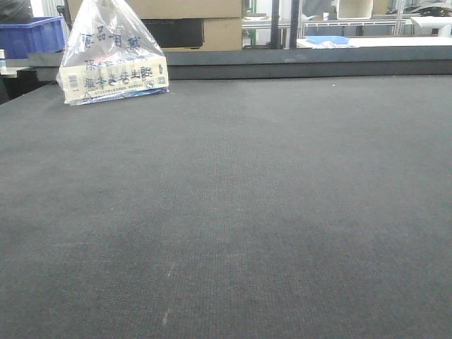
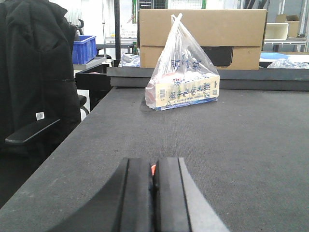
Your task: Place cylindrical capacitor in blue bin on shelf
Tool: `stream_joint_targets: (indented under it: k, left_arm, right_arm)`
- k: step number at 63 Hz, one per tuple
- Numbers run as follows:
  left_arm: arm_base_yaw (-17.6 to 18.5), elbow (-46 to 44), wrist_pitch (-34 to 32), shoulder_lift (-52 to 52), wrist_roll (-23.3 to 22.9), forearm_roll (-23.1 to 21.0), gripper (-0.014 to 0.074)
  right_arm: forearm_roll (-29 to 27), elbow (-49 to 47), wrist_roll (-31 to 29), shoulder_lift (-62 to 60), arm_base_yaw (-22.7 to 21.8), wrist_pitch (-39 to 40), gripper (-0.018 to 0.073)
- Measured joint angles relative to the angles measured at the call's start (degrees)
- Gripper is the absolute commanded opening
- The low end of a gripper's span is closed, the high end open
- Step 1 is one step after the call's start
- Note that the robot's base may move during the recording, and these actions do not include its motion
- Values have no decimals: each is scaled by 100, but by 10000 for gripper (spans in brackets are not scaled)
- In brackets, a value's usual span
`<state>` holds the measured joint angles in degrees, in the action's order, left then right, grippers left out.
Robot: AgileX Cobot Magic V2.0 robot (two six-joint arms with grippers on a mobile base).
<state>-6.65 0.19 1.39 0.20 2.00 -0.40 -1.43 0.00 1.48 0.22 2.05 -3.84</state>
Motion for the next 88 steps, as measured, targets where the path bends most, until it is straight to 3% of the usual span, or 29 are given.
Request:
stream_joint_targets:
  k: [68,88]
  left_arm:
    - [0,-17,-12,0,0,-14,-111]
    - [0,-1544,1764,269,0,-21,-111]
  right_arm:
    - [0,-12,0,-10,0,213,-167]
    - [0,-1267,0,57,0,-1026,-167]
